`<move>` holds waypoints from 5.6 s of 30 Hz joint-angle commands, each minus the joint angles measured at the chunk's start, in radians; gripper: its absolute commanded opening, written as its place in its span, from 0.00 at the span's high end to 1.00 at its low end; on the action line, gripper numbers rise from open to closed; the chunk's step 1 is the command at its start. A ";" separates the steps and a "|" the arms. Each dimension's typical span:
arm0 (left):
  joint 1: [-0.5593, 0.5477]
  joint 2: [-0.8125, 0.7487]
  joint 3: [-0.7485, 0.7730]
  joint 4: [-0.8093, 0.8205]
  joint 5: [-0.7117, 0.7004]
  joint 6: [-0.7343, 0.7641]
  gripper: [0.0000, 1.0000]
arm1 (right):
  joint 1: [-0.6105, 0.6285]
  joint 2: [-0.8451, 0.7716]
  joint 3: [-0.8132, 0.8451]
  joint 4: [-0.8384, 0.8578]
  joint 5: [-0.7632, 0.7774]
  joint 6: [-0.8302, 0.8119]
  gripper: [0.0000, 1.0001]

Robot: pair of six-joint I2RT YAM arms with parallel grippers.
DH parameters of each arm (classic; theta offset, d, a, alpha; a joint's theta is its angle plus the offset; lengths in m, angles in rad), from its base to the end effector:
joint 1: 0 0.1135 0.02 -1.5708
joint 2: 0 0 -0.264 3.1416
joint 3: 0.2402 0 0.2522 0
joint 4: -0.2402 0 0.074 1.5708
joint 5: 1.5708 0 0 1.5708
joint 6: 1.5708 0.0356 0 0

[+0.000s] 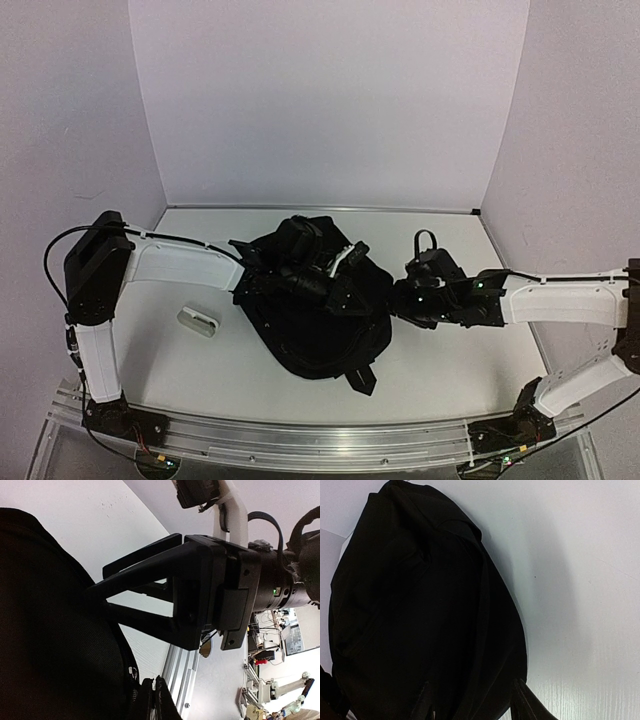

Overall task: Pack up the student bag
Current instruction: Zip the student bag at the center of the board.

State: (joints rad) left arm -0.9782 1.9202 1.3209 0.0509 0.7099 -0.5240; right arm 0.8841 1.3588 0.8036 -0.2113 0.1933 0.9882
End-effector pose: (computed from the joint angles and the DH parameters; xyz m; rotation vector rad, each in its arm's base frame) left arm 0.2224 -0.3719 0.2203 1.0172 2.2058 -1.5547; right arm 0.1845 0.2143 0.2179 0.2264 2.4198 0.6921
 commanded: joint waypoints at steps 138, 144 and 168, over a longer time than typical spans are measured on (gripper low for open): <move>0.171 -0.442 -0.203 -0.318 -0.255 0.212 1.00 | -0.589 0.022 0.118 0.054 -0.114 -0.153 1.00; 0.173 -0.407 -0.213 -0.306 -0.193 0.200 1.00 | -0.595 0.043 0.139 0.052 -0.150 -0.203 1.00; 0.237 -0.513 -0.340 -0.250 -0.076 0.157 1.00 | -0.618 -0.037 0.146 -0.029 -0.285 -0.271 0.87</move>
State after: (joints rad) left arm -0.7704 1.4361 0.9537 -0.0860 0.5562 -0.3563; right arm 0.3765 1.3666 0.8992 -0.2331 -0.3171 0.7688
